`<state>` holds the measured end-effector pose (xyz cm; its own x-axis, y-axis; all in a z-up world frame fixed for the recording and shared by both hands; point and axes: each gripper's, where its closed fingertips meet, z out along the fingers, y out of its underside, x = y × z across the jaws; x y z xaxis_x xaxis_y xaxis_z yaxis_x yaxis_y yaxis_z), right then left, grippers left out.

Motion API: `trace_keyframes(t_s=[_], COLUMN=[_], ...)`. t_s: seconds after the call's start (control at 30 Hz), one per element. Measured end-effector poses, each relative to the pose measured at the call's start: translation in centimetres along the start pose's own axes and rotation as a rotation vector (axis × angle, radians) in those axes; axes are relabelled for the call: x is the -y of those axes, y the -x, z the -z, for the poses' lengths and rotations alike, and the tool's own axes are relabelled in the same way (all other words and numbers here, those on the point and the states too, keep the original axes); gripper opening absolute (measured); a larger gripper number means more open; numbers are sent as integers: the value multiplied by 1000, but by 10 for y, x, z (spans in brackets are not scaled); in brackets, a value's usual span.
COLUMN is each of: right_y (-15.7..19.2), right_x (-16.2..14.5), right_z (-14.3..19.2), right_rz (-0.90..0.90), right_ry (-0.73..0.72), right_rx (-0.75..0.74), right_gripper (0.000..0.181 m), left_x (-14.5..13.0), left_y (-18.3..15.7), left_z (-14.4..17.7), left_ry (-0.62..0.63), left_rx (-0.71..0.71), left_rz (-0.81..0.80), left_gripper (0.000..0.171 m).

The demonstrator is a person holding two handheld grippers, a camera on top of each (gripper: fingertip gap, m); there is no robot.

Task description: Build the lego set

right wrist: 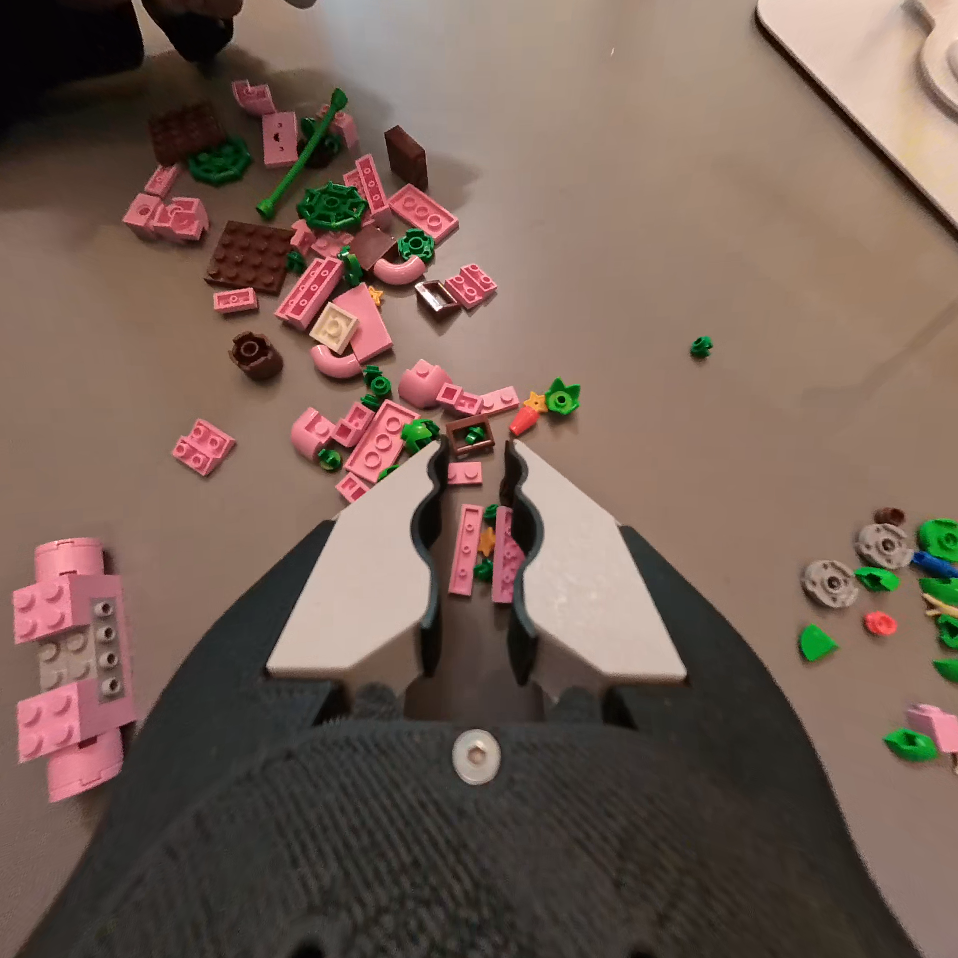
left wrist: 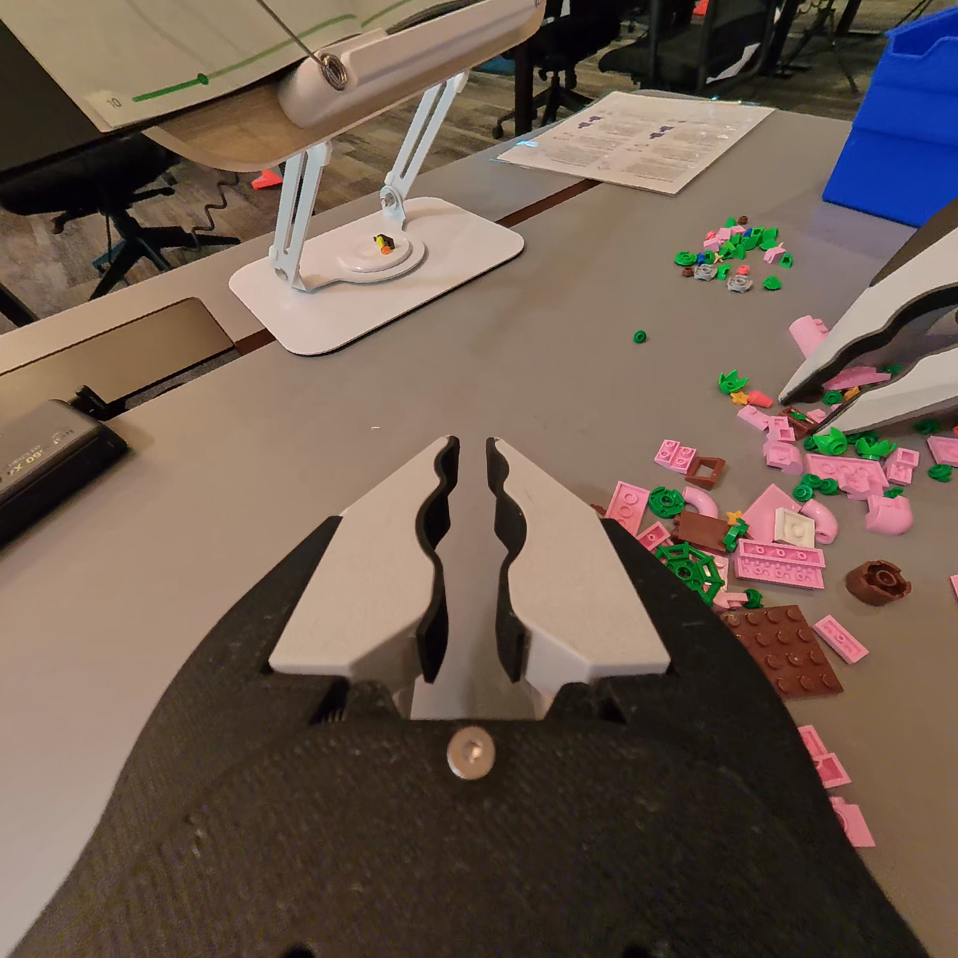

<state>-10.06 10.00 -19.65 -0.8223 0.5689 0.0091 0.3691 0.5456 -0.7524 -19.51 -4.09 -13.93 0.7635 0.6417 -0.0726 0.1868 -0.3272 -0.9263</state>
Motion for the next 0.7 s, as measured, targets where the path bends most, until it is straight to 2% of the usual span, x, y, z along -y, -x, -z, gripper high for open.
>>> trace_keyframes(t_s=[0.4, 0.5, 0.57, 0.7], right_y=[5, 11, 12, 9], right_x=[4, 27, 43, 59], right_z=[-1, 11, 25, 44], right_rz=[47, -3, -105, -296], right_ry=[-17, -170, -294, -451], right_rx=[-2, 57, 139, 296], right_gripper=[15, 15, 14, 14], left_x=[-2, -2, -2, -2], left_y=[-3, -4, -4, -6], left_z=[-2, -2, -2, -1], left_ry=[15, 14, 15, 13], left_rx=[5, 5, 5, 10], left_rz=[-38, -41, -45, -70], left_gripper=[8, 8, 8, 8])
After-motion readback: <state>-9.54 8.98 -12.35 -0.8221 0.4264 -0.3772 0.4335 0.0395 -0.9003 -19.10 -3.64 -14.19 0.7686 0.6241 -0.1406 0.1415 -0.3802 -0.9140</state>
